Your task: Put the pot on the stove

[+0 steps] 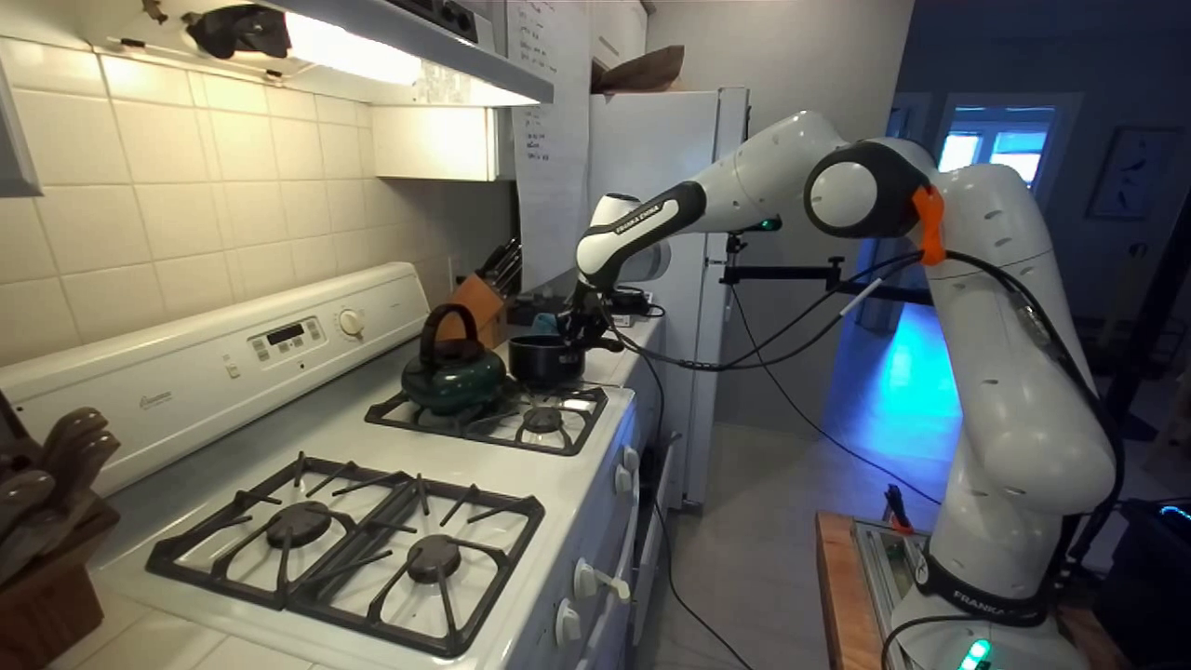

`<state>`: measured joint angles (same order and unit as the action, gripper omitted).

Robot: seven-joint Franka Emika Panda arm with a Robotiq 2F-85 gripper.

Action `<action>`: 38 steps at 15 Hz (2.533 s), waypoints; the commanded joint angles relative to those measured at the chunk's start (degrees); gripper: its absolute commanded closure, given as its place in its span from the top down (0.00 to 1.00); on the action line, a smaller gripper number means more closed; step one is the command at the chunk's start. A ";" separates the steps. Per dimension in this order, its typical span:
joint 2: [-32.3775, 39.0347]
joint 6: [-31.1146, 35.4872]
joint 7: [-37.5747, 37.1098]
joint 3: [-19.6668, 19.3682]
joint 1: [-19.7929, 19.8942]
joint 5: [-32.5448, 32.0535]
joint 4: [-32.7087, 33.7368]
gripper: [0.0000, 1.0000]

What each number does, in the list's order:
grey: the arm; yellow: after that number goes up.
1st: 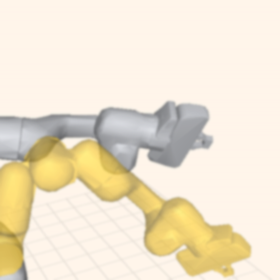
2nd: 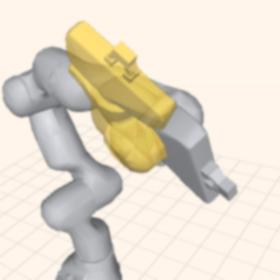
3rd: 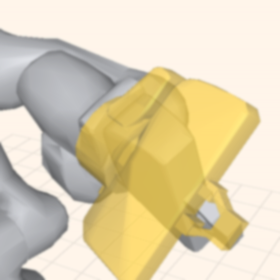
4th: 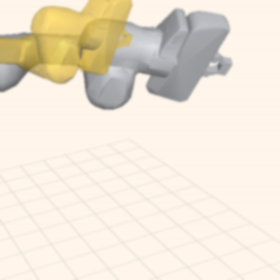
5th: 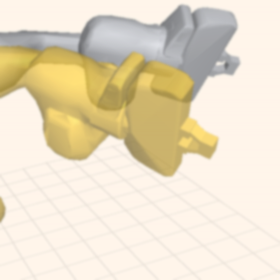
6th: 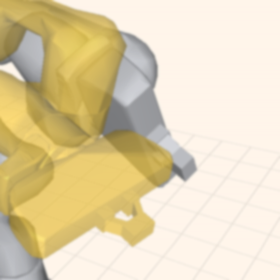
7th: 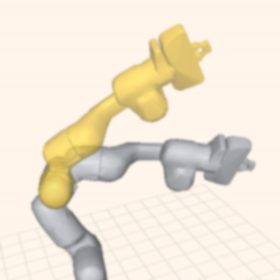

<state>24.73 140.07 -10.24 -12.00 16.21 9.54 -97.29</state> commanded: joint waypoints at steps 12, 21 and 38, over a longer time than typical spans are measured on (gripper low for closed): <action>-8.14 -0.09 -3.61 0.38 -5.90 -1.49 -11.69 0.08; -10.23 -2.94 -6.50 0.38 -7.38 -1.91 -12.85 0.08; -12.22 -7.70 -10.62 1.47 -9.70 -2.12 -14.17 0.08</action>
<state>14.24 132.88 -18.87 -11.46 7.37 8.51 -109.91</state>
